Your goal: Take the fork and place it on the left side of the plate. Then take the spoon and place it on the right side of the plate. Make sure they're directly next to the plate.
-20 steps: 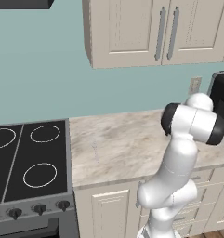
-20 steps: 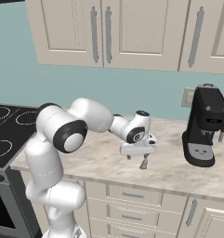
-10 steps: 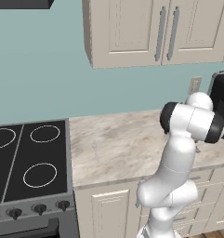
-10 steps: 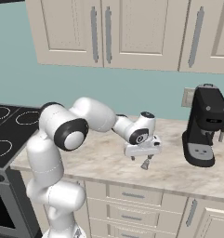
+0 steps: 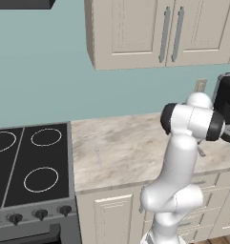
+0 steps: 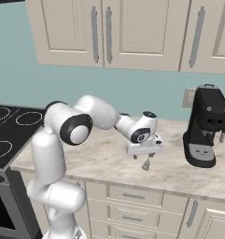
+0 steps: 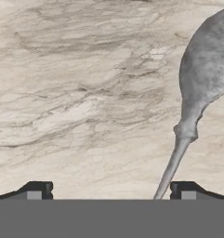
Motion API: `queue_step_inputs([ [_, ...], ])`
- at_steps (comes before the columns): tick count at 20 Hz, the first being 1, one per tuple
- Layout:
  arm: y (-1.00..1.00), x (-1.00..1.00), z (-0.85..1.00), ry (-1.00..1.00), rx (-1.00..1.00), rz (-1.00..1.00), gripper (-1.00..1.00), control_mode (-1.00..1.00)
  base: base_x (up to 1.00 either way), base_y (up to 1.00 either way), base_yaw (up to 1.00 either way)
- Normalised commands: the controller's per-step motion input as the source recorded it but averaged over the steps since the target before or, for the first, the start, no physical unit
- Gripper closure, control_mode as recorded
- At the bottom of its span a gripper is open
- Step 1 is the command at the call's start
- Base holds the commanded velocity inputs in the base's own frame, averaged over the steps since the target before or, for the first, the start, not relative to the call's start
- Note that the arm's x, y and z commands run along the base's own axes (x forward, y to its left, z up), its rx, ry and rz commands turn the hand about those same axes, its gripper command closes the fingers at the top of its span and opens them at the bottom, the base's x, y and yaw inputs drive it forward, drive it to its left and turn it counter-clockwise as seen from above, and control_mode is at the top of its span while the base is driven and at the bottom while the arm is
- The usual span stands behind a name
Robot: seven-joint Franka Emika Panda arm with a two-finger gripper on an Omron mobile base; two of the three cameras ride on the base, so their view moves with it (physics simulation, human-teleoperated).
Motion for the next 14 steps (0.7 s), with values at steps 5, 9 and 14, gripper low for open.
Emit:
queue_step_inputs([
  [5, -0.17, 0.28, -0.12, -0.02, 0.05, 0.05, -1.00, -1.00, 0.00, 0.00, 0.00],
  [9, -0.15, 0.15, -0.14, -0.04, 0.02, 0.02, -1.00, -1.00, 0.00, 0.00, 0.00],
  [14, 0.01, 0.13, -0.43, 0.00, 0.00, 0.02, -1.00, -1.00, 0.00, 0.00, 0.00],
])
